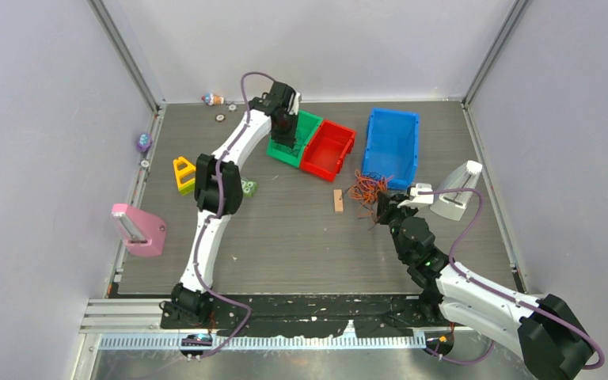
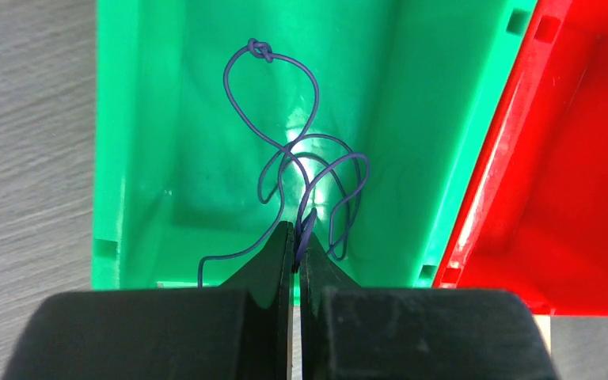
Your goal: Untangle the cables
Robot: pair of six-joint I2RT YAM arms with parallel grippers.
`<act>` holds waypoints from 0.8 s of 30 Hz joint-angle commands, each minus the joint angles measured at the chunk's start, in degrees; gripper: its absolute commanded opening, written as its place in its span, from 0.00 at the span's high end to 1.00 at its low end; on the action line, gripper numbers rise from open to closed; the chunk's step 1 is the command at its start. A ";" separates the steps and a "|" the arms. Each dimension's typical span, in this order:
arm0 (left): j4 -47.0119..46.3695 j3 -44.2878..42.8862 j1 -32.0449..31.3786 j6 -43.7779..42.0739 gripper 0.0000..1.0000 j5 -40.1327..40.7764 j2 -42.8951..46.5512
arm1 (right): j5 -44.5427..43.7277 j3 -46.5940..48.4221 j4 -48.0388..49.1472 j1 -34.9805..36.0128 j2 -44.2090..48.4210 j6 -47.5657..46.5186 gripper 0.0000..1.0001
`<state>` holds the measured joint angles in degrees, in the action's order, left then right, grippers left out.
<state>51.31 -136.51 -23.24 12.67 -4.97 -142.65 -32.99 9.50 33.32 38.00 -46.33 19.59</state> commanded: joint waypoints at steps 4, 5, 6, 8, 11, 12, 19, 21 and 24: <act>9.89 3.29 -1.14 -0.03 1.00 -5.19 1.26 | -1.26 0.41 3.25 -0.38 0.00 0.13 0.95; 9.57 6.51 -1.29 -0.13 1.00 -4.99 3.04 | -1.28 0.42 3.24 -0.38 0.00 0.10 0.95; 7.89 10.95 -1.52 -0.28 1.00 -4.29 5.73 | -1.17 0.43 3.24 -0.36 0.05 0.10 0.95; 4.44 18.62 -1.87 -0.28 1.00 -1.41 10.93 | -1.08 0.43 3.25 -0.48 0.16 0.04 0.95; 3.27 22.73 -1.89 -0.44 1.00 2.11 15.81 | -0.93 0.35 3.27 -0.42 0.38 0.03 0.95; 3.82 22.43 -1.89 -0.59 1.00 2.36 16.38 | -0.91 0.30 3.25 -0.45 0.43 0.02 0.95; 2.32 14.50 -1.98 0.03 1.00 4.13 14.94 | -0.68 0.42 3.26 -0.47 0.31 -0.09 0.95; 3.19 11.93 -1.96 0.52 1.00 5.84 13.05 | -0.71 0.48 3.24 -0.47 0.23 -0.21 0.95; 3.10 11.18 -1.98 0.87 1.00 7.13 11.30 | -0.80 0.52 3.26 -0.47 0.18 -0.25 0.95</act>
<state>55.44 -122.56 -25.39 13.08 -0.89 -129.91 -32.93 9.47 33.32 37.76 -46.52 19.59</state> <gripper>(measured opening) 0.006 0.102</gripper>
